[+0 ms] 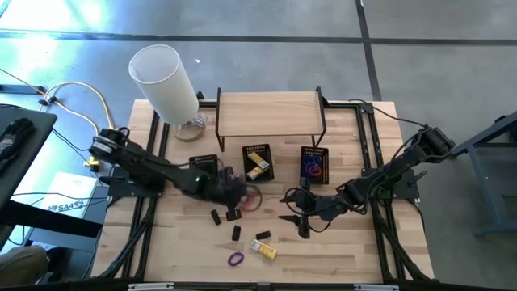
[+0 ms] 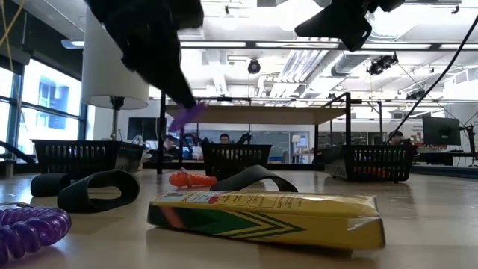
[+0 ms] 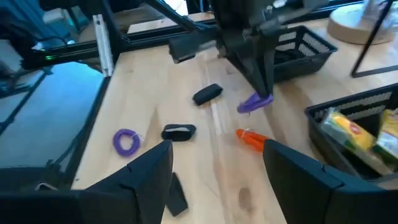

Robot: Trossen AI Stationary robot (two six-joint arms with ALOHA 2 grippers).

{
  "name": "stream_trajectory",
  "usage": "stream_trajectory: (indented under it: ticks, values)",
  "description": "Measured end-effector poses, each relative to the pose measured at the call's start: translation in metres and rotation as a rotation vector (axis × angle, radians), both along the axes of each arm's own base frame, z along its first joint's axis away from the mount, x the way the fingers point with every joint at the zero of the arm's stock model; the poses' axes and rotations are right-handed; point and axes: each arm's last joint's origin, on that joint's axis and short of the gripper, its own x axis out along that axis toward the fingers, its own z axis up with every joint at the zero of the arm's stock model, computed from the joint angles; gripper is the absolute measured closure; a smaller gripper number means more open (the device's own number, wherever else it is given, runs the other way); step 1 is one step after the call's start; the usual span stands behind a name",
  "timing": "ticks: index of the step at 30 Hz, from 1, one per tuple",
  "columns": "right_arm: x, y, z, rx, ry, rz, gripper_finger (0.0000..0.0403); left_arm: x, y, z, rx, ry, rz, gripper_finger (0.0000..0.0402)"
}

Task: Pick & Place Office Desk Supplies
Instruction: Put the purple spring keychain into the right black bin

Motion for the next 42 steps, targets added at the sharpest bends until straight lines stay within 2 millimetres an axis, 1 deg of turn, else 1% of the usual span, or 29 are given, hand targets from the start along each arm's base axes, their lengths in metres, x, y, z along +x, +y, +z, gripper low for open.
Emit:
stream_trajectory:
  ticks: [3,5,8,10,13,19,24,29,35,38,40,42]
  values:
    - [0.001,-0.001,0.0,0.019,0.0,-0.012,0.0165,-0.001,-0.012,0.01,0.093,-0.056,0.02,0.0401]
    - [0.005,-0.003,-0.004,0.027,-0.006,-0.052,0.0165,-0.002,-0.018,0.016,0.152,-0.093,0.048,0.0401]
    - [0.012,-0.003,-0.015,0.0,-0.007,-0.112,0.0165,-0.003,-0.026,0.022,0.232,-0.138,0.067,0.0401]
    - [0.021,-0.003,-0.024,-0.002,-0.025,-0.144,0.0165,-0.004,-0.029,0.023,0.257,-0.158,0.085,0.0401]
    - [0.032,-0.004,-0.038,-0.02,-0.043,-0.172,0.0165,-0.005,-0.032,0.024,0.278,-0.178,0.087,0.0401]
    - [0.057,-0.015,-0.052,0.021,-0.179,-0.234,0.0165,-0.004,-0.034,0.026,0.275,-0.194,0.085,0.0401]
    - [0.069,-0.028,-0.066,0.047,-0.196,-0.242,0.0165,-0.004,-0.034,0.026,0.28,-0.196,0.084,0.0401]
    - [0.074,-0.033,-0.068,0.052,-0.208,-0.19,0.0165,-0.004,-0.034,0.026,0.28,-0.196,0.084,0.0401]
    - [0.076,-0.039,-0.065,0.035,-0.232,-0.193,0.0165,-0.002,-0.035,0.029,0.287,-0.224,0.069,0.0401]
    - [0.078,-0.04,-0.064,0.045,-0.244,-0.162,0.0165,0.0,-0.036,0.031,0.293,-0.247,0.056,0.0401]
    - [0.078,-0.042,-0.064,0.043,-0.236,-0.154,0.0172,0.001,-0.036,0.032,0.302,-0.251,0.047,0.0401]
    - [0.078,-0.042,-0.065,0.037,-0.232,-0.153,0.0189,0.001,-0.036,0.033,0.301,-0.257,0.047,0.0401]
